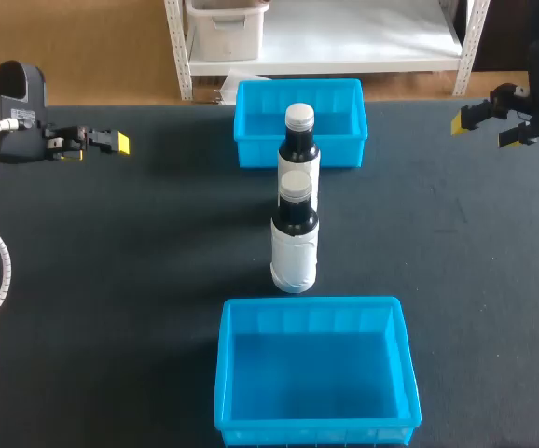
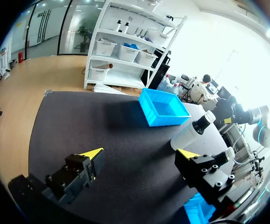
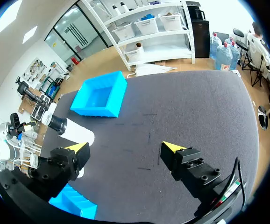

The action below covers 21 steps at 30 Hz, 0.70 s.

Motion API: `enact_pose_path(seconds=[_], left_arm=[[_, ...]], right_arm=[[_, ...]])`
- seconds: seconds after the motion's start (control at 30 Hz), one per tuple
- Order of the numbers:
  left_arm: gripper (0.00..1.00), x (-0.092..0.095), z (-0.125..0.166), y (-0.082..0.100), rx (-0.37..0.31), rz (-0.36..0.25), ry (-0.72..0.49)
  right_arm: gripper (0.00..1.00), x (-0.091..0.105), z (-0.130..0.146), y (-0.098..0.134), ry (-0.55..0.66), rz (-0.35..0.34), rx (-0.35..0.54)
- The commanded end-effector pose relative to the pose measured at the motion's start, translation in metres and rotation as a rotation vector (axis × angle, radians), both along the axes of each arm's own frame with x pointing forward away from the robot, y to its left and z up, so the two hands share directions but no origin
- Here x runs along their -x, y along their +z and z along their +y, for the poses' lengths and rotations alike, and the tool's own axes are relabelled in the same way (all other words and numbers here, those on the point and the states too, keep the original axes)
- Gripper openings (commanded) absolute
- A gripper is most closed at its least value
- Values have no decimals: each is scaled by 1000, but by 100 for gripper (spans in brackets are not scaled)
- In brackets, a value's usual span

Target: Pick up the bottle, and place it in the far bin if it is heavy, or in the near bin if it is light.

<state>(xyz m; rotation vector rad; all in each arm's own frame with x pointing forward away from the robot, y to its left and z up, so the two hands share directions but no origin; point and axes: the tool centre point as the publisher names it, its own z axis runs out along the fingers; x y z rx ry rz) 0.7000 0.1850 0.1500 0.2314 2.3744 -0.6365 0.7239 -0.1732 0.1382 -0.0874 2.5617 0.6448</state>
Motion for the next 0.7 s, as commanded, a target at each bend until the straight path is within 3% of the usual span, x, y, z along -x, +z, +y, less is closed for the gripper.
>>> enact_pose_path(seconds=[0.03,0.5,0.7], left_arm=[[100,0,0,0,0,0,0],[100,0,0,0,0,0,0],[100,0,0,0,0,0,0]], right_arm=[[100,2,0,1,-4,-1,3],[100,2,0,1,-4,-1,3],[100,0,-8,0,388,-171,59]])
